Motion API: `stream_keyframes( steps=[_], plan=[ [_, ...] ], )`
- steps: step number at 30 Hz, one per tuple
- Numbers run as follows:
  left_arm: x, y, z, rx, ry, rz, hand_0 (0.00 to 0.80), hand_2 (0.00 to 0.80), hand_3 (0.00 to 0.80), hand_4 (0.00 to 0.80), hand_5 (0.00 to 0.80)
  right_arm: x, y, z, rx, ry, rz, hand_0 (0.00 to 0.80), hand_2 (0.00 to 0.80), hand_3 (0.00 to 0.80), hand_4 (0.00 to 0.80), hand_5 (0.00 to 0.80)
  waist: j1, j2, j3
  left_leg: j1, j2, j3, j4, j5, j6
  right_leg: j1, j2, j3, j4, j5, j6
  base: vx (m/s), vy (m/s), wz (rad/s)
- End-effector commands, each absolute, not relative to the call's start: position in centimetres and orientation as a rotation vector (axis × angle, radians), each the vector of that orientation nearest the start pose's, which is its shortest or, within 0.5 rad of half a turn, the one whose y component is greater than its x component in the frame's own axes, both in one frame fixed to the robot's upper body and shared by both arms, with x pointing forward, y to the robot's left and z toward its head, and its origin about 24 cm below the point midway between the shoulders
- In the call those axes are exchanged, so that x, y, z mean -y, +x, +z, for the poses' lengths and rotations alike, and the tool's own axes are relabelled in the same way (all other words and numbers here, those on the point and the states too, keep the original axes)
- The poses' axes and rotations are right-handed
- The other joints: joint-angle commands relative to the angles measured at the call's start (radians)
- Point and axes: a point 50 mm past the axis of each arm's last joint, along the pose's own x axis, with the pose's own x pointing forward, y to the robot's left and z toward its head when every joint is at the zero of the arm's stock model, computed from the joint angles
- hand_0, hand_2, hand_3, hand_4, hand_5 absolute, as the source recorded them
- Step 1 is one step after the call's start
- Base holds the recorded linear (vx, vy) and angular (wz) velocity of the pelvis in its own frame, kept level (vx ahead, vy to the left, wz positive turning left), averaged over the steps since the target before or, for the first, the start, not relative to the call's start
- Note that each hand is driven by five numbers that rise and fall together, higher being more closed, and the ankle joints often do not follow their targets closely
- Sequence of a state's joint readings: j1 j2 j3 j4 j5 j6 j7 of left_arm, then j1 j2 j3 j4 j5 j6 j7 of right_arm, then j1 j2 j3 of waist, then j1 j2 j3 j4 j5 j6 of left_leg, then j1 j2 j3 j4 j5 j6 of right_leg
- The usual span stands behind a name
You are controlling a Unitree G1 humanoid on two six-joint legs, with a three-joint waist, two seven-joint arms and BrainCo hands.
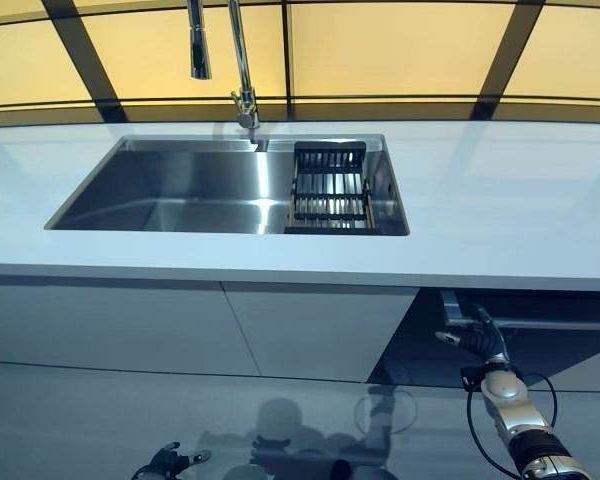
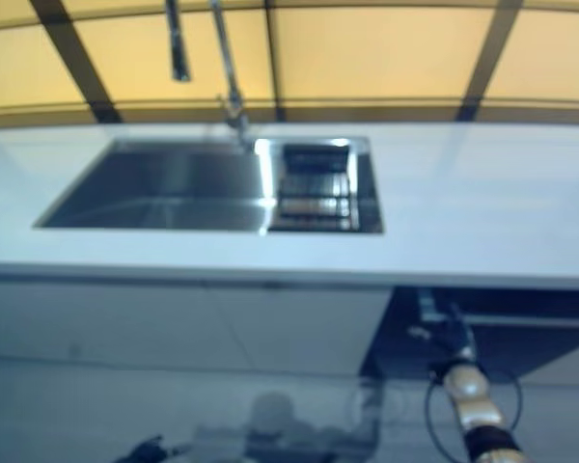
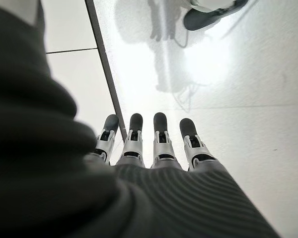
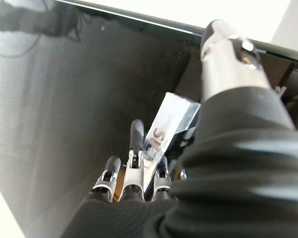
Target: Take plates into dishwasher
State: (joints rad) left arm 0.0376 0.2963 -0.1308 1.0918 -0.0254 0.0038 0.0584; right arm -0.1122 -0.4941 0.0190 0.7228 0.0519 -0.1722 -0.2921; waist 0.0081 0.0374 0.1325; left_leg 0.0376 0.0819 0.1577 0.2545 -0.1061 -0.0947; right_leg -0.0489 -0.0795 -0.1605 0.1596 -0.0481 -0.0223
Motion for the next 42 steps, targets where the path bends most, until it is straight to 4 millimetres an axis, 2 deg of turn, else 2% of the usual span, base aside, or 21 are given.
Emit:
stream_keyframes(
  steps=[1, 2, 3, 4, 5, 6, 7, 10, 11, 14, 17, 19, 22, 25, 29, 30, 32, 35, 38, 40, 42],
  plan=[
    [-25.9, 9.2, -15.0, -1.128, 0.301, 0.171, 0.0, 0.0, 0.0, 0.0, 0.0, 30.2, 19.8, -5.4, -0.466, -0.433, -0.455, 0.0, 0.0, 0.0, 0.0, 0.0, -0.025, -0.005, -0.016, 0.09, -0.035, -0.01, 0.088, 0.006, 0.074, 0.082, 0.062, -0.013, -0.247, 0.027, 0.021, -0.368, 0.663, -0.13],
    [-25.7, 9.3, -15.0, -1.118, 0.308, 0.16, 0.0, 0.0, 0.0, 0.0, 0.0, 30.1, 19.9, -4.9, -0.422, -0.419, -0.47, 0.0, 0.0, 0.0, 0.0, 0.0, -0.038, 0.001, -0.016, 0.113, -0.048, 0.006, 0.02, -0.038, 0.098, 0.047, 0.045, -0.005, -0.247, 0.064, 0.052, -0.373, 0.628, -0.08],
    [-25.7, 9.5, -14.9, -1.111, 0.312, 0.153, 0.0, 0.0, 0.0, 0.0, 0.0, 30.1, 20.0, -4.8, -0.408, -0.415, -0.475, 0.0, 0.0, 0.0, 0.0, 0.0, -0.041, 0.002, -0.013, 0.119, -0.052, 0.016, 0.004, -0.064, 0.11, 0.036, 0.037, -0.004, -0.247, 0.08, 0.065, -0.483, 0.766, -0.02],
    [-25.7, 9.9, -14.8, -1.097, 0.323, 0.144, 0.0, 0.0, 0.0, 0.0, 0.0, 30.0, 20.1, -4.6, -0.396, -0.4, -0.485, 0.0, 0.0, 0.0, 0.0, 0.0, -0.047, -0.001, -0.004, 0.125, -0.062, 0.038, -0.024, -0.124, 0.136, 0.016, 0.018, -0.008, -0.247, 0.11, 0.088, -0.483, 0.748, -0.01],
    [-25.8, 10.8, -14.5, -1.076, 0.349, 0.117, 0.0, 0.0, 0.0, 0.0, 0.0, 29.9, 20.1, -4.5, -0.386, -0.373, -0.494, 0.0, 0.0, 0.0, 0.0, 0.0, -0.061, -0.005, 0.012, 0.14, -0.076, 0.067, -0.069, -0.18, 0.163, -0.002, -0.013, -0.03, -0.246, 0.156, 0.119, -0.466, 0.725, -0.01],
    [-25.9, 11.1, -14.4, -1.069, 0.357, 0.108, 0.0, 0.0, 0.0, 0.0, 0.0, 29.9, 20.1, -4.4, -0.375, -0.374, -0.495, 0.0, 0.0, 0.0, 0.0, 0.0, -0.064, -0.006, 0.017, 0.143, -0.08, 0.073, -0.081, -0.185, 0.168, -0.006, -0.021, -0.036, -0.246, 0.168, 0.126, -0.537, 0.841, 0.09],
    [-26.0, 11.9, -14.1, -1.05, 0.375, 0.094, 0.0, 0.0, 0.0, 0.0, 0.0, 29.8, 20.2, -3.8, -0.345, -0.363, -0.501, 0.0, 0.0, 0.0, 0.0, 0.0, -0.076, -0.012, 0.036, 0.14, -0.101, 0.08, -0.112, -0.184, 0.186, -0.027, -0.054, -0.042, -0.247, 0.219, 0.15, -0.472, 0.716, 0.21],
    [-26.3, 12.6, -13.8, -1.032, 0.39, 0.088, 0.0, 0.0, 0.0, 0.0, 0.0, 29.8, 20.4, -2.6, -0.269, -0.361, -0.517, 0.0, 0.0, 0.0, 0.0, 0.0, -0.082, -0.023, 0.057, 0.122, -0.118, 0.084, -0.125, -0.175, 0.203, -0.056, -0.076, -0.03, -0.247, 0.238, 0.158, -0.406, 0.572, 0.15],
    [-26.9, 13.0, -13.6, -1.036, 0.418, 0.095, 0.0, 0.0, 0.0, 0.0, 0.0, 30.0, 20.4, -1.3, -0.186, -0.334, -0.565, 0.0, 0.0, 0.0, 0.0, 0.0, -0.088, -0.029, 0.08, 0.105, -0.127, 0.097, -0.158, -0.145, 0.209, -0.093, -0.09, -0.04, -0.247, 0.236, 0.169, -0.421, 0.596, -0.2],
    [-27.4, 12.6, -13.6, -1.067, 0.411, 0.133, 0.0, 0.0, 0.0, 0.0, 0.0, 29.8, 20.2, -1.5, -0.19, -0.293, -0.57, 0.0, 0.0, 0.0, 0.0, 0.0, -0.094, -0.02, 0.1, 0.123, -0.122, 0.119, -0.213, -0.11, 0.21, -0.094, -0.099, -0.088, -0.215, 0.298, 0.199, -0.318, 0.516, -0.27],
    [-27.8, 12.1, -13.6, -1.09, 0.408, 0.138, 0.0, 0.0, 0.0, 0.0, 0.0, 29.6, 20.1, -1.7, -0.195, -0.302, -0.558, 0.0, 0.0, 0.0, 0.0, 0.0, -0.104, -0.013, 0.1, 0.143, -0.118, 0.124, -0.264, -0.083, 0.218, -0.092, -0.1, -0.074, -0.123, 0.29, 0.199, -0.108, 0.246, -0.32],
    [-28.3, 11.8, -13.6, -1.112, 0.408, 0.145, 0.0, 0.0, 0.0, 0.0, 0.0, 29.5, 19.5, -2.2, -0.216, -0.298, -0.593, 0.0, 0.0, 0.0, 0.0, 0.0, -0.12, -0.013, 0.09, 0.145, -0.118, 0.125, -0.291, -0.066, 0.229, -0.095, -0.097, -0.037, -0.043, 0.274, 0.177, -0.096, 0.184, -0.17],
    [-28.5, 11.2, -13.8, -1.144, 0.404, 0.151, 0.0, 0.0, 0.0, 0.0, 0.0, 29.6, 18.0, -4.0, -0.324, -0.293, -0.618, 0.0, 0.0, 0.0, 0.0, 0.0, -0.138, -0.017, 0.066, 0.154, -0.118, 0.101, -0.325, -0.057, 0.233, -0.061, -0.081, -0.002, 0.013, 0.224, 0.154, -0.02, 0.08, 0.04],
    [-28.1, 10.8, -14.1, -1.162, 0.408, 0.149, 0.0, 0.0, 0.0, 0.0, 0.0, 29.6, 16.7, -6.3, -0.478, -0.308, -0.587, 0.0, 0.0, 0.0, 0.0, 0.0, -0.136, -0.026, 0.043, 0.155, -0.119, 0.081, -0.342, -0.061, 0.233, -0.014, -0.058, 0.013, 0.026, 0.176, 0.142, 0.014, -0.031, 0.05],
    [-27.8, 10.8, -14.2, -1.164, 0.422, 0.129, 0.0, 0.0, 0.0, 0.0, 0.0, 29.2, 14.2, -10.0, -0.749, -0.304, -0.462, 0.0, 0.0, 0.0, 0.0, 0.0, -0.117, -0.045, 0.01, 0.14, -0.12, 0.058, -0.342, -0.072, 0.229, 0.059, -0.024, 0.007, -0.009, 0.107, 0.137, 0.007, -0.119, 0.14],
    [-27.9, 10.8, -14.2, -1.164, 0.422, 0.127, 0.0, 0.0, 0.0, 0.0, 0.0, 29.1, 13.8, -10.4, -0.774, -0.308, -0.443, 0.0, 0.0, 0.0, 0.0, 0.0, -0.111, -0.046, 0.006, 0.137, -0.119, 0.058, -0.342, -0.071, 0.227, 0.064, -0.018, 0.007, -0.016, 0.096, 0.135, -0.021, -0.166, 0.11],
    [-28.0, 10.8, -14.1, -1.162, 0.42, 0.114, 0.0, 0.0, 0.0, 0.0, 0.0, 28.2, 11.9, -12.5, -0.948, -0.308, -0.298, 0.0, 0.0, 0.0, 0.0, 0.0, -0.094, -0.056, -0.006, 0.129, -0.117, 0.047, -0.342, -0.067, 0.221, 0.091, 0.004, 0.004, -0.041, 0.054, 0.133, -0.039, -0.206, 0.03],
    [-28.1, 10.8, -14.1, -1.176, 0.418, 0.08, 0.0, 0.0, 0.0, 0.0, 0.0, 27.1, 9.8, -14.3, -1.12, -0.301, -0.152, 0.0, 0.0, 0.0, 0.0, 0.0, -0.069, -0.066, -0.019, 0.118, -0.113, 0.032, -0.342, -0.055, 0.214, 0.104, 0.025, -0.004, -0.046, 0.007, 0.128, -0.073, -0.276, 0.04],
    [-28.0, 10.7, -14.2, -1.201, 0.421, 0.03, 0.0, 0.0, 0.0, 0.0, 0.0, 26.2, 8.5, -15.3, -1.245, -0.257, -0.052, 0.0, 0.0, 0.0, 0.0, 0.0, -0.044, -0.072, -0.027, 0.109, -0.107, 0.017, -0.342, -0.041, 0.202, 0.126, 0.037, -0.023, -0.055, -0.038, 0.111, -0.117, -0.365, 0.13],
    [-27.9, 10.6, -14.3, -1.208, 0.428, 0.012, 0.0, 0.0, 0.0, 0.0, 0.0, 25.9, 8.5, -15.5, -1.267, -0.241, -0.053, 0.0, 0.0, 0.0, 0.0, 0.0, -0.03, -0.075, -0.034, 0.101, -0.1, 0.017, -0.342, -0.032, 0.188, 0.146, 0.048, -0.041, -0.093, -0.064, 0.091, -0.138, -0.416, 0.16],
    [-27.5, 10.6, -14.5, -1.21, 0.425, 0.002, 0.0, 0.0, 0.0, 0.0, 0.0, 25.7, 8.6, -15.6, -1.271, -0.235, -0.055, 0.0, 0.0, 0.0, 0.0, 0.0, -0.026, -0.075, -0.036, 0.099, -0.095, 0.011, -0.342, -0.02, 0.174, 0.159, 0.059, -0.036, -0.126, -0.067, 0.075, -0.13, -0.376, 0.08]
  ],
)
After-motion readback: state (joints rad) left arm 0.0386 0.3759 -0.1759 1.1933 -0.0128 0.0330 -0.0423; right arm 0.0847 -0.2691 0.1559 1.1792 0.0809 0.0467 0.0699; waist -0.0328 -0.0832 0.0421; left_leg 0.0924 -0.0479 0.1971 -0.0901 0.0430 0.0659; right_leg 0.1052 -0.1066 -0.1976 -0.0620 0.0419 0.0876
